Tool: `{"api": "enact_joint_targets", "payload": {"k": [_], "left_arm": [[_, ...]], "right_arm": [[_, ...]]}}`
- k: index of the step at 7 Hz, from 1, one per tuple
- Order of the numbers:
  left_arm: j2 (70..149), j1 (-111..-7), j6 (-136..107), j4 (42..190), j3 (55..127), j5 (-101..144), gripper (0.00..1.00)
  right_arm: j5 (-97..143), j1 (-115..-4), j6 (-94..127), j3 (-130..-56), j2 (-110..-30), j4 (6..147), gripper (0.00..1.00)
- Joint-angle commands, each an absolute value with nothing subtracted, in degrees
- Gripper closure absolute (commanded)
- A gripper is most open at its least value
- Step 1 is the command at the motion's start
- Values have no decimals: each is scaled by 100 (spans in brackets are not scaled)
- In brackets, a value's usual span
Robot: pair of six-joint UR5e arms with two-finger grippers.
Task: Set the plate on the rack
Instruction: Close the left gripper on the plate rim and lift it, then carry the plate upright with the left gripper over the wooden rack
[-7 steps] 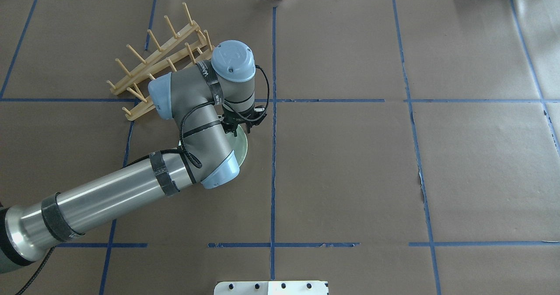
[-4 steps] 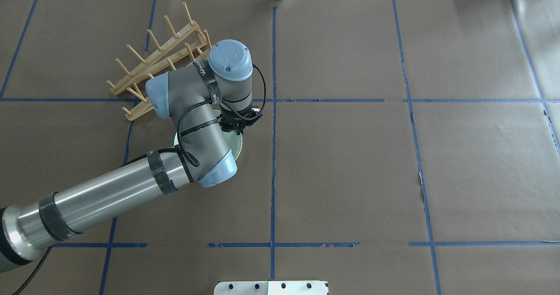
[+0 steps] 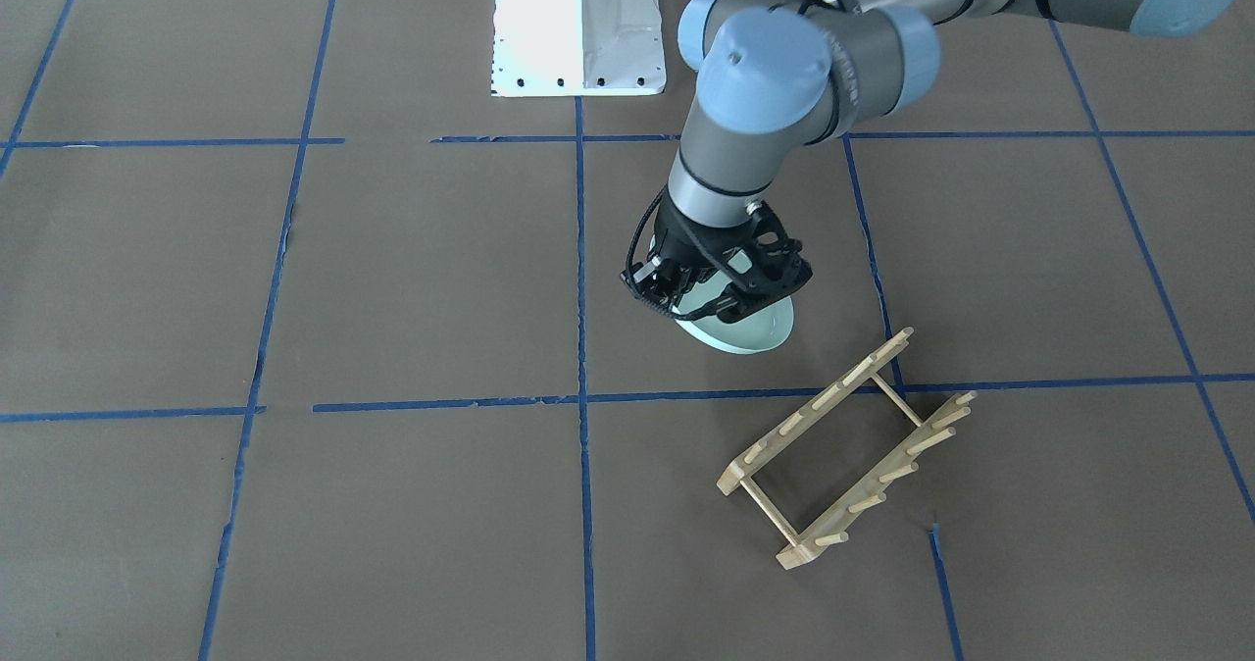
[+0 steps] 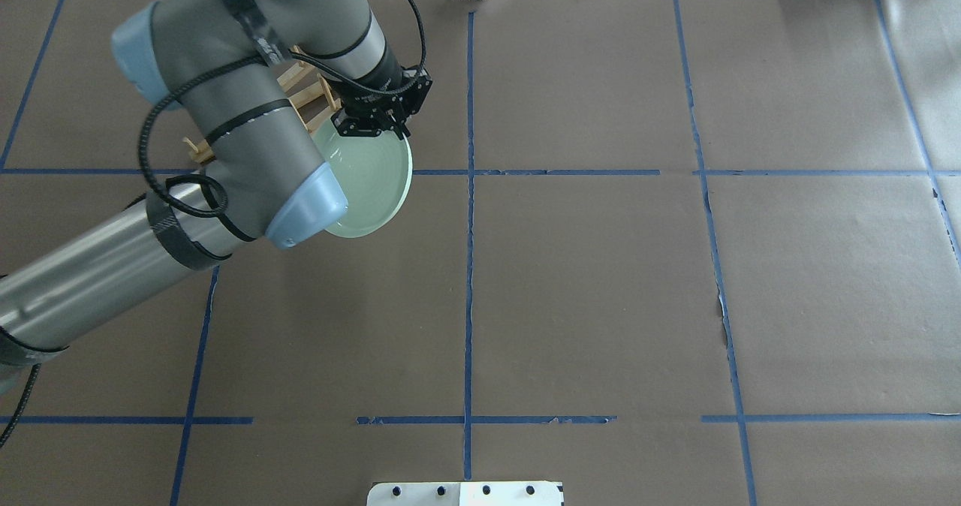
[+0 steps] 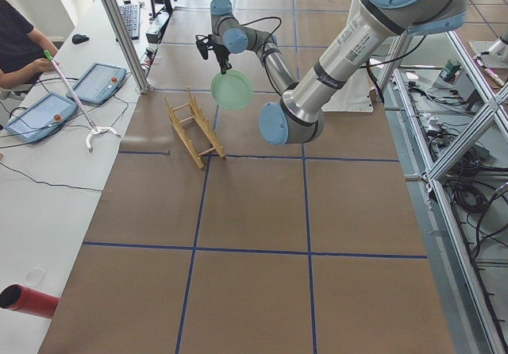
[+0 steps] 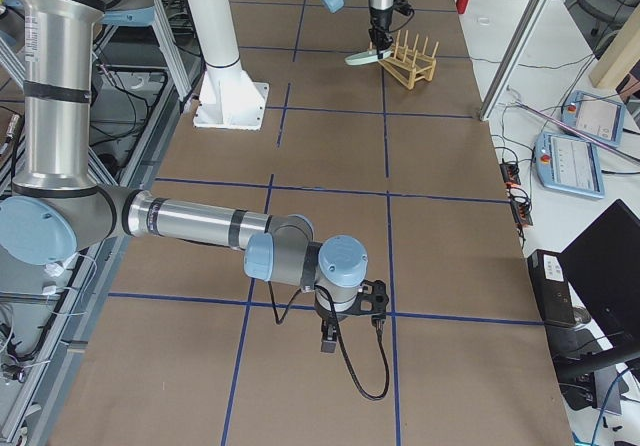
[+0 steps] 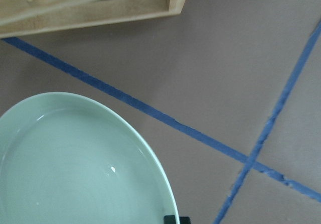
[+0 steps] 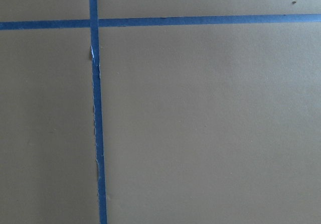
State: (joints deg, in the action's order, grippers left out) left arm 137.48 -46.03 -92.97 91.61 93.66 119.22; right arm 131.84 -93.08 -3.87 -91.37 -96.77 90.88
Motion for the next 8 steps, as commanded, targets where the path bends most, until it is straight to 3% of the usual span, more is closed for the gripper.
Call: {"api": "enact_joint_targets", "payload": {"k": [1,3,5,8], "left_arm": [[13423,-5349,-10120,10606,9923,11944,100],[12651,-5676,-11089,13523,9801,11866,100],[12595,-5739,-11144,15579,8883,10608,100],[12489,-5730,-11101,16548,8299,10003,100]], "right_arm": [[13184,-9308,-387,-9132,-9677,9088,0],[13184,-9308,-387,-9141,-9677,9088,0],[13184,-9308,-387,-9132,-9677,9088,0],[13184,-9308,-387,-9132,-9677,9088,0]]}}
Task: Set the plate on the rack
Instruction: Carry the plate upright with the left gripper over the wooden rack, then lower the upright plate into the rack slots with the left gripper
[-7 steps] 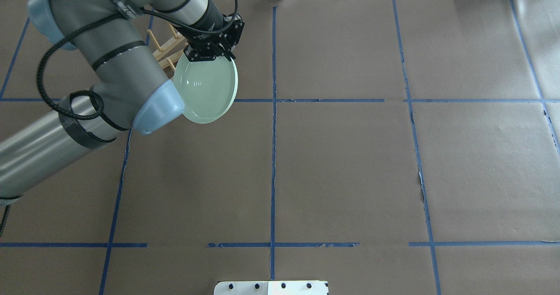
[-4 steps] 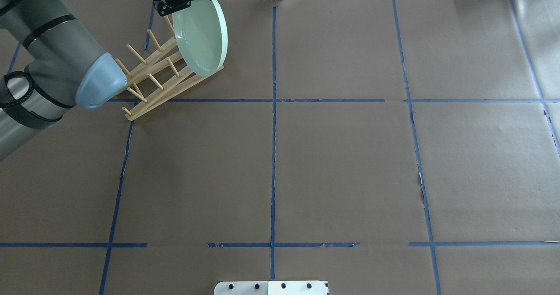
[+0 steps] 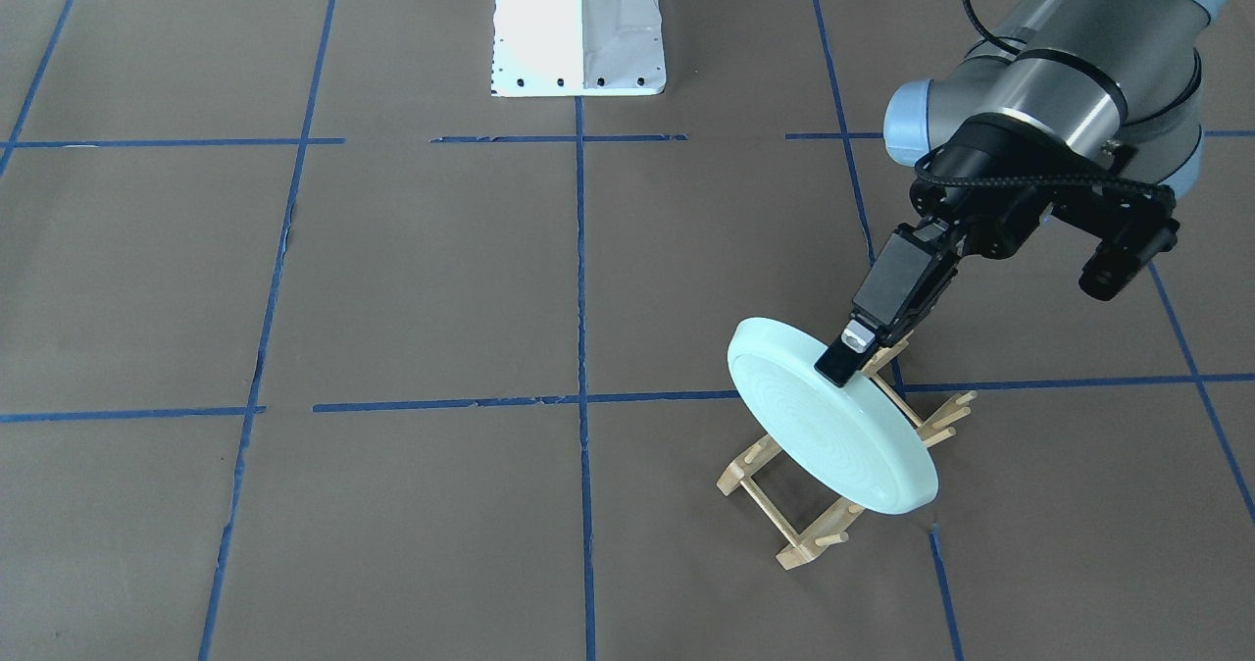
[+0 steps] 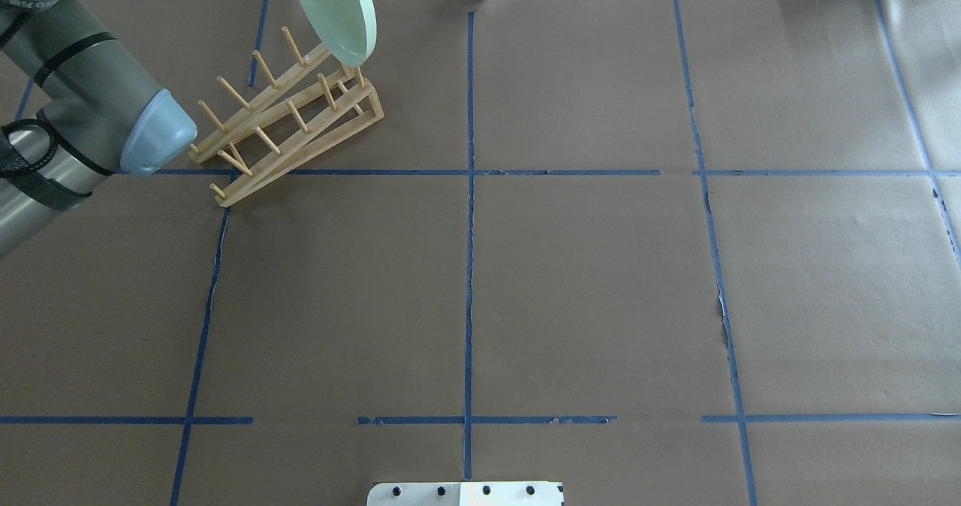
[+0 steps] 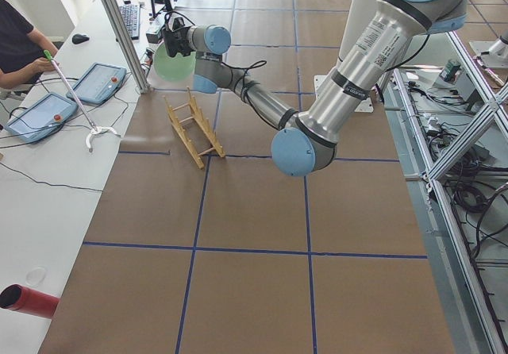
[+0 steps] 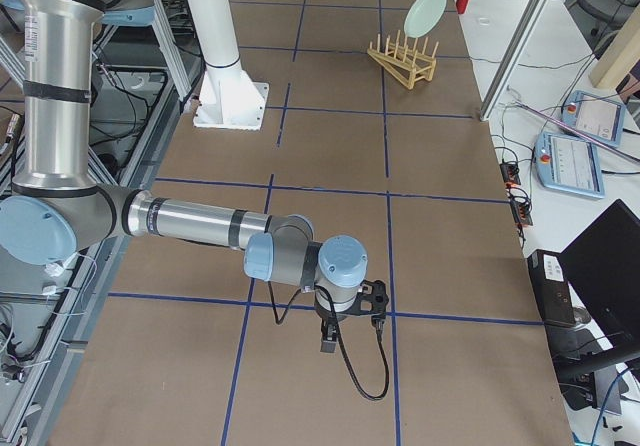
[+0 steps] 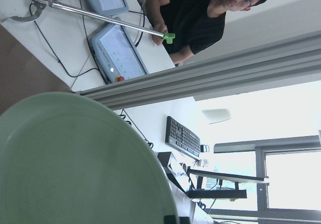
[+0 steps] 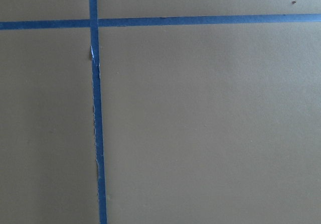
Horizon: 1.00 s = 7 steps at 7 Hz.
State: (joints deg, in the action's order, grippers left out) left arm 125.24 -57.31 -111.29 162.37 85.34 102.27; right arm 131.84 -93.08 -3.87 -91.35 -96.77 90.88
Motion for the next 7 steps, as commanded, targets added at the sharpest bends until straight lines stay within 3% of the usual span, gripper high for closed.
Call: {"api": "enact_joint_targets", "payload": {"k": [1,7], "left_arm": [[12411,-5713,-11101,16698,8158,10002,100],[12243,-5555,-10723,16866,7831,10002,100]], "right_arm": [[13184,-9308,-387,-9141,-9677,9088,0],[13184,-9308,-387,-9141,-9677,9088,0]]}}
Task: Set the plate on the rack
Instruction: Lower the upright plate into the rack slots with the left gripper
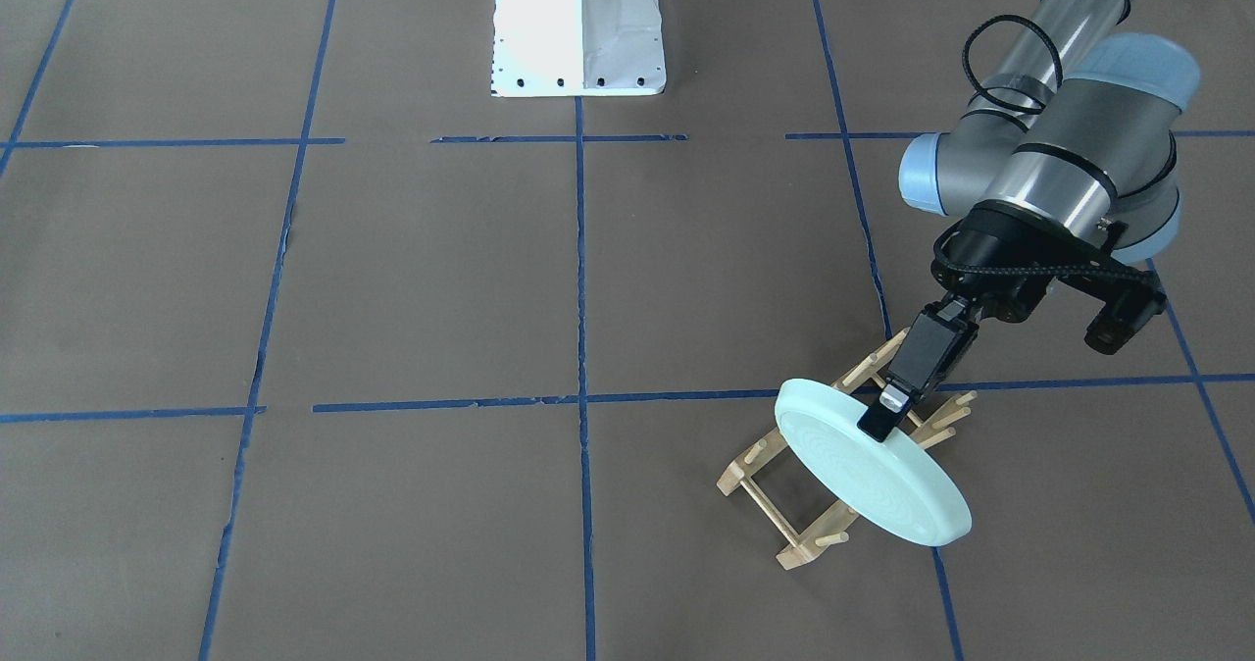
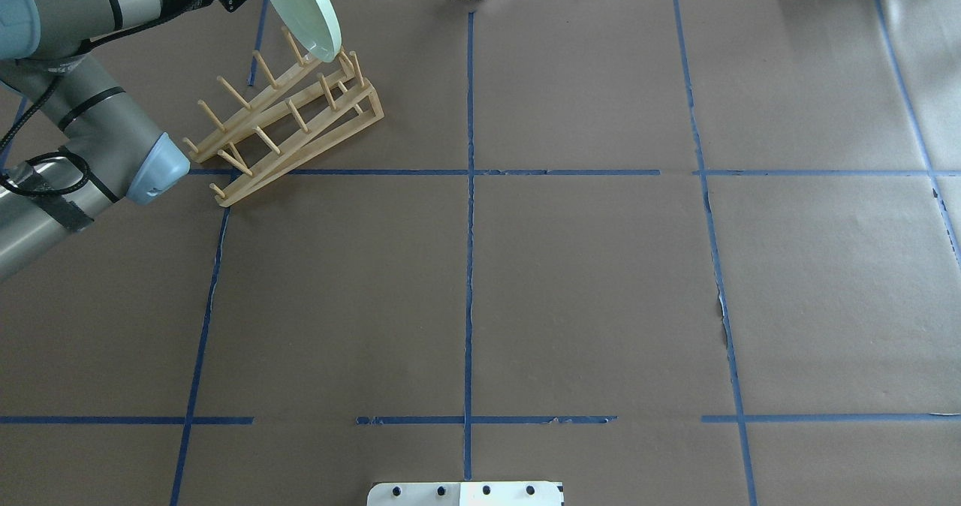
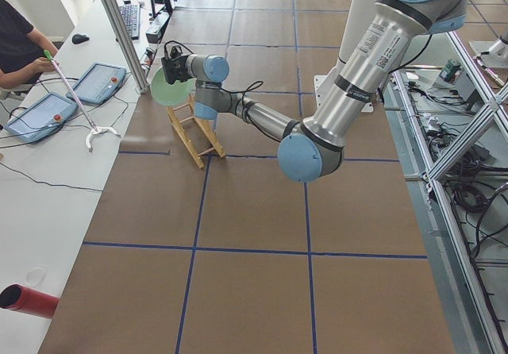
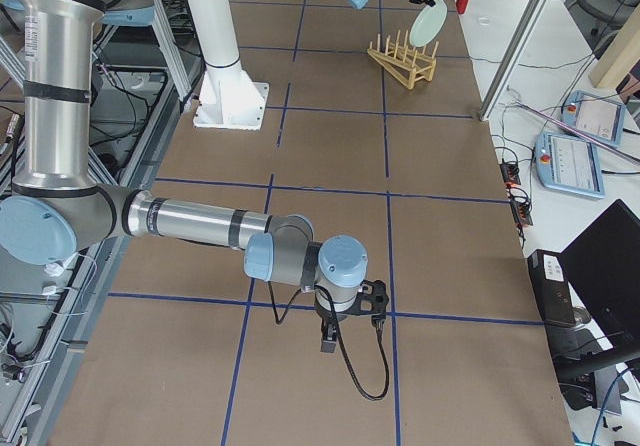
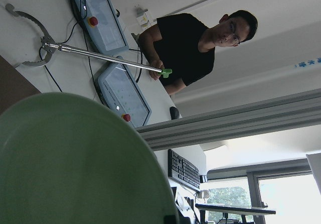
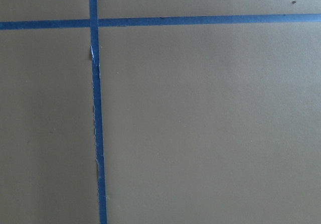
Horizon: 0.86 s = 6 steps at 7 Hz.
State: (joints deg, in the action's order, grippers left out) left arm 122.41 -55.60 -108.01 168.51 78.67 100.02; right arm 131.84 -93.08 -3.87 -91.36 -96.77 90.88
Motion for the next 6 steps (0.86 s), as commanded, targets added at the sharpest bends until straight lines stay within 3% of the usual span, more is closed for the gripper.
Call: {"api": "enact_joint_targets", "payload": {"k": [1,6], "left_arm": [[12252,-5537,-10723,16866,7788,10011,100],[12252,-5282,-10302,16866,7533,10011,100]], "right_arm": [[13184,-9308,-387,-9141,-9677,9088,0],[13184,-9308,-387,-9132,-9677,9088,0]]}}
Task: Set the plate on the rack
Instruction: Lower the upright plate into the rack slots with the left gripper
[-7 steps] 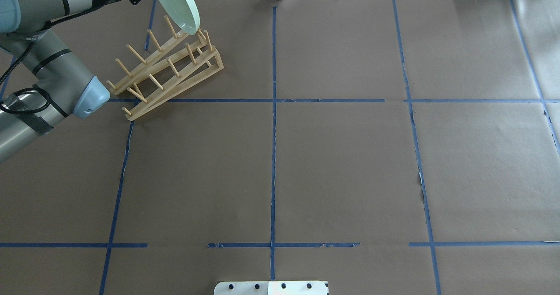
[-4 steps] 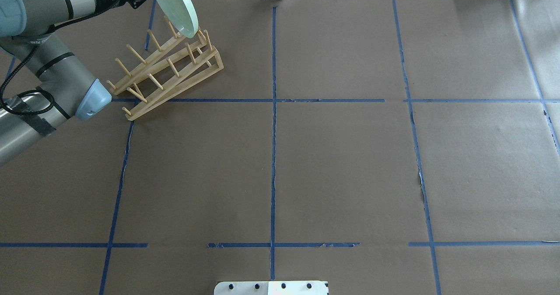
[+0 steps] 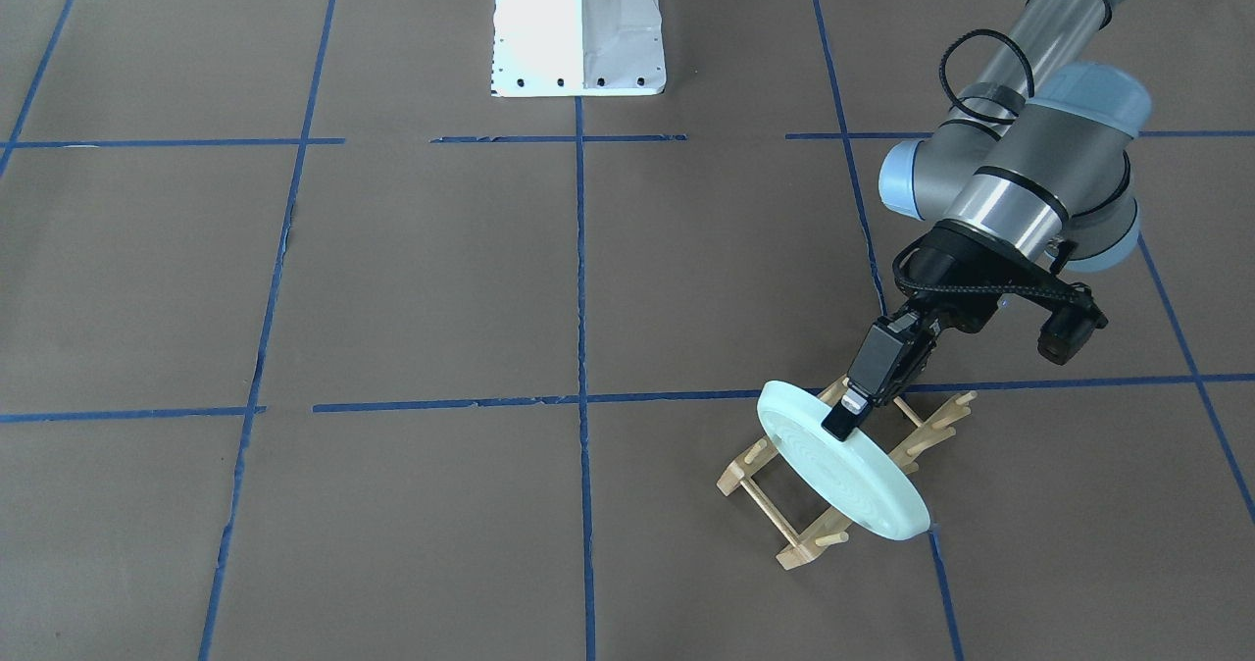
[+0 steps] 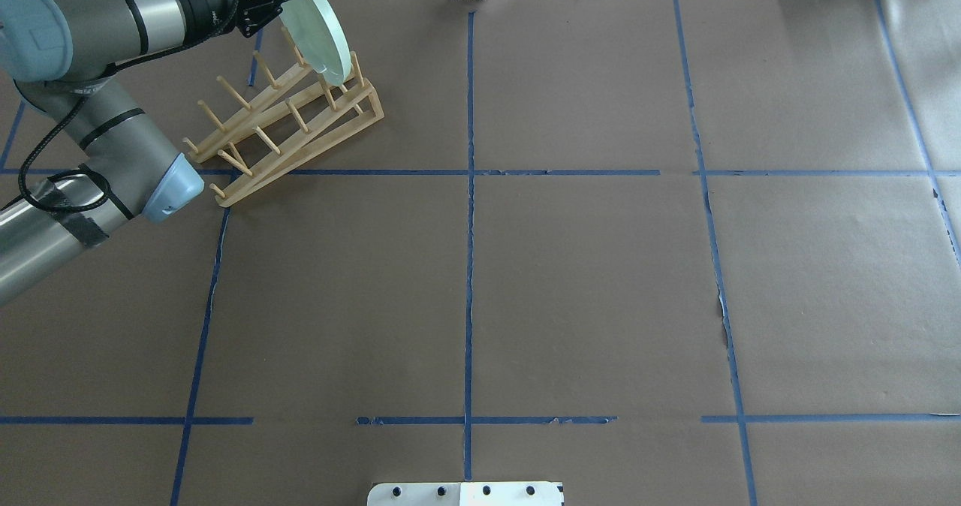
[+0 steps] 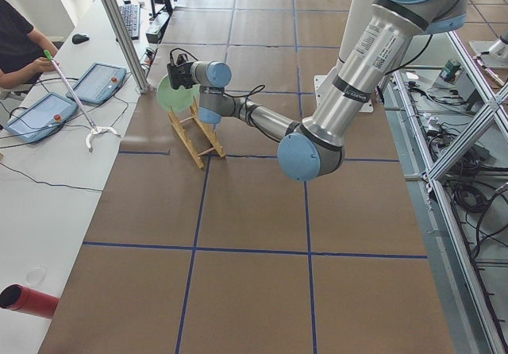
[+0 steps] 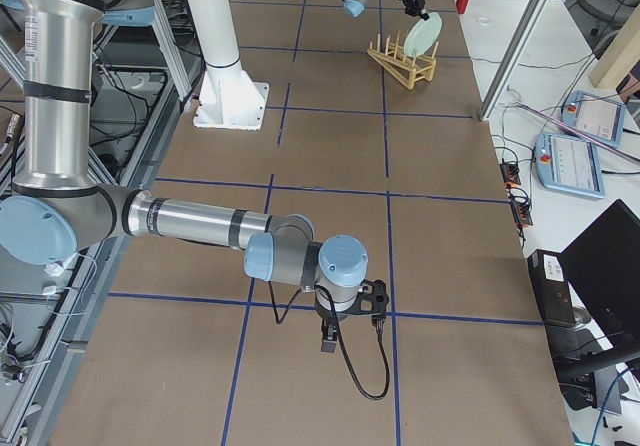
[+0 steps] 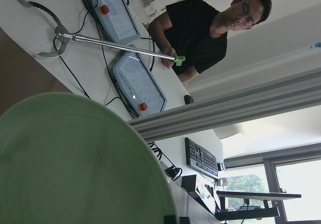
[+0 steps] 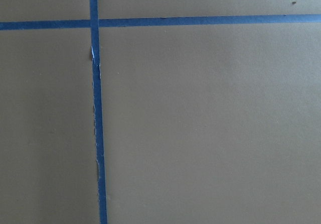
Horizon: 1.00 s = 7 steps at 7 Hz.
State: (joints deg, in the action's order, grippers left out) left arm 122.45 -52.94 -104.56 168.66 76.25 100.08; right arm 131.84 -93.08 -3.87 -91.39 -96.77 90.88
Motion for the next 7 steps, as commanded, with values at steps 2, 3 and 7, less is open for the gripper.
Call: {"api": "enact_joint_targets", "payload": {"k": [2,3,7], "left_arm": [[12243,-5239,-10275,16866,7515,10019,100],[12243,-5212,-10240,16866,7523,10011,100],[12261,-5168,-10248,16814,7532,10002,0]], "right_arm": [[13184,-9308,-387,-9141,-9677,9088,0],[13184,-9308,-387,-9132,-9677,9088,0],[13184,-9308,-387,-9141,-9677,9088,0]]}}
